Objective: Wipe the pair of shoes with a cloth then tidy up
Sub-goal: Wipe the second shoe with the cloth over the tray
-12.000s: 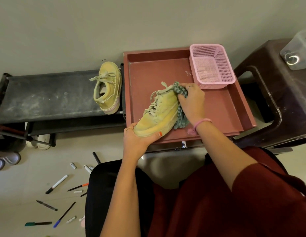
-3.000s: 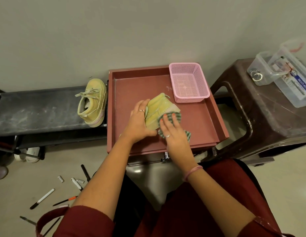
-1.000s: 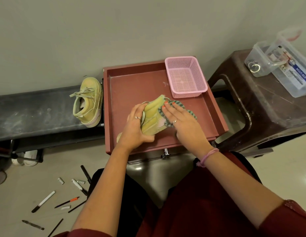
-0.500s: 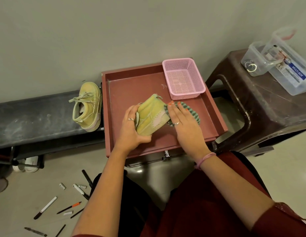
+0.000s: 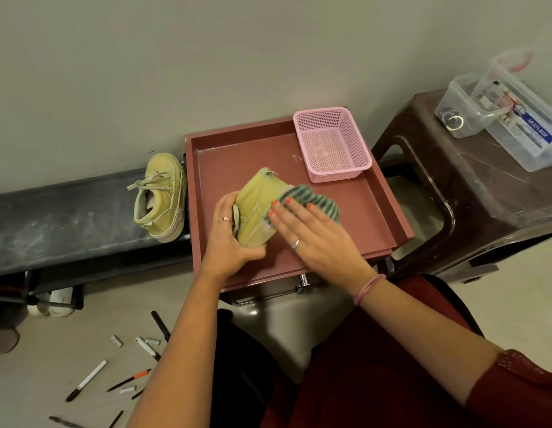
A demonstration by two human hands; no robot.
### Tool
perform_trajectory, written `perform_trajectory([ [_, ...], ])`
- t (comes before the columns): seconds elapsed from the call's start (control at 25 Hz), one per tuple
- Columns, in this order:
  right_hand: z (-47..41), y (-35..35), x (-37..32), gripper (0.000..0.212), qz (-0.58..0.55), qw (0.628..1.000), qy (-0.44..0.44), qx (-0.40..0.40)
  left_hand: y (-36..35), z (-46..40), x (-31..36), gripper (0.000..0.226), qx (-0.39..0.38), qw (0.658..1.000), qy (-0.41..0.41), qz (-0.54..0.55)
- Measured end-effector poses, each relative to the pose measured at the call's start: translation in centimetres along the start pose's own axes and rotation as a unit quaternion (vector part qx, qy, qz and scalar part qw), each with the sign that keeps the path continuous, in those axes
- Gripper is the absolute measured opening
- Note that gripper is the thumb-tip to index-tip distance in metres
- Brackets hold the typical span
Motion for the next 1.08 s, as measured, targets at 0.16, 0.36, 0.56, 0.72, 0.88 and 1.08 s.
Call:
perform_trajectory([
  [0.16,-2.9,0.8,4.5,0.069,-0.266,0.943,-0.183,-0.075,0.0,0.3,-0.2,0.096,-0.022,1.000,0.001,0.001],
  [0.36,-2.9,1.5,2.5,0.081,-0.418,0.880,-0.196,-0.111,1.0,1.1,-0.2,0.097,-0.014,1.000,0.008,-0.002],
  [0.56,-2.9,4.0,-1.2,0.057,-0.190,0.981,-0.049,-0.002,1.5,1.5,-0.1,0.098,-0.014,1.000,0.014,0.001],
  [0.72,-2.3,2.5,-2.3,0.048,-0.029,0.996,0.067,-0.051,0.4,0.9,0.1,0.096,-0.028,1.000,-0.008,-0.010],
  [0.88,-3.8,3.5,1.0,0.051,-0.063,0.993,0.080,-0.067,0.0,0.3,0.3,0.101,-0.028,0.999,-0.014,-0.020],
  [1.08,-6.3,3.5,4.6,0.065,-0.156,0.969,0.153,-0.111,-0.1,0.2,0.1,0.100,-0.060,0.998,-0.010,-0.020],
])
Point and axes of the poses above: each hand's wrist, its own z-axis away from the middle knuckle, its own y-axis out of the back of the hand, x = y × z, the point moved 3 cm from there along -z, towards the middle knuckle, and after that the axes turned 6 degrees about -x, right-handed, at the moved point
